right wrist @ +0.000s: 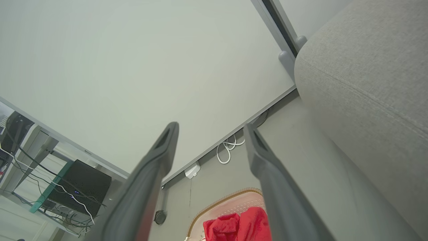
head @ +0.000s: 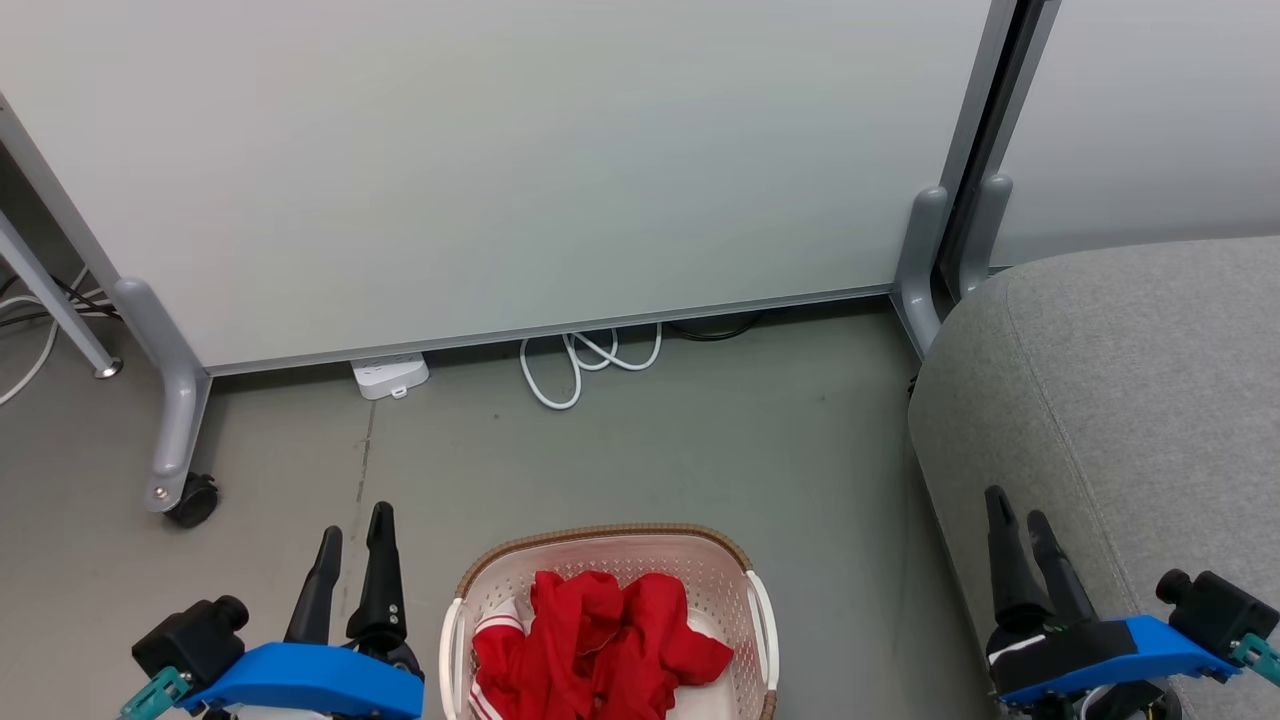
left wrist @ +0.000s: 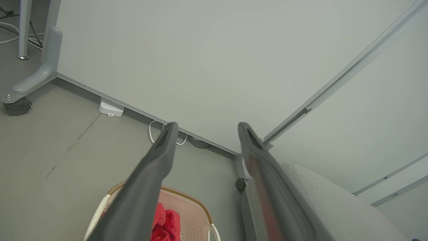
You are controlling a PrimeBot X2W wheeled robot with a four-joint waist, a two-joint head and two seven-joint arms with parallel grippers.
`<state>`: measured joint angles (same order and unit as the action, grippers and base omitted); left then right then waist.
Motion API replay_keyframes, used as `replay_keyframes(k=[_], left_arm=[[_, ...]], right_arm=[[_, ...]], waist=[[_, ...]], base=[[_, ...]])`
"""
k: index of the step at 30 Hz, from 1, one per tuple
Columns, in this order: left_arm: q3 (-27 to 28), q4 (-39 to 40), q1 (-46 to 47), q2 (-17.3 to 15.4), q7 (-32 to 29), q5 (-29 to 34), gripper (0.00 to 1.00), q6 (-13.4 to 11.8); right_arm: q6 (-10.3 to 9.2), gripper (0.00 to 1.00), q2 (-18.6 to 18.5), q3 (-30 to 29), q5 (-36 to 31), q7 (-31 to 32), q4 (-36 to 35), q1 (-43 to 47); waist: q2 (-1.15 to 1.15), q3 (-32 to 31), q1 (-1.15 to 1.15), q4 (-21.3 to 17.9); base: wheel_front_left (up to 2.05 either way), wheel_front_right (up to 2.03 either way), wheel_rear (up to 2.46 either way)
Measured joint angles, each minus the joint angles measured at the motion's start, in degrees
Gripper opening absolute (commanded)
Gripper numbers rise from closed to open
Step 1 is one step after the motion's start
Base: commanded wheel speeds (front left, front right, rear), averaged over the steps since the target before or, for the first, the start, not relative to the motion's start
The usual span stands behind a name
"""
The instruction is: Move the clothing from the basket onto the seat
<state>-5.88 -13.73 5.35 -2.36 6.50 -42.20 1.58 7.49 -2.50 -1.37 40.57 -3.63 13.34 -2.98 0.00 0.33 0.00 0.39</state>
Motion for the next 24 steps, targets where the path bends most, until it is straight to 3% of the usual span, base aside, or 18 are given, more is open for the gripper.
replay_keyframes(k=[24], left_arm=[[-2.6,-0.9,1.1,-0.1,3.6,12.9,1.00,-1.6]], right_arm=[[0.00,1.00,-0.1,0.1,-14.5,-0.7,-1.3,0.4]], waist=[[0.00,-0.1,0.00,0.1]], base=[[0.00,0.00,0.00]])
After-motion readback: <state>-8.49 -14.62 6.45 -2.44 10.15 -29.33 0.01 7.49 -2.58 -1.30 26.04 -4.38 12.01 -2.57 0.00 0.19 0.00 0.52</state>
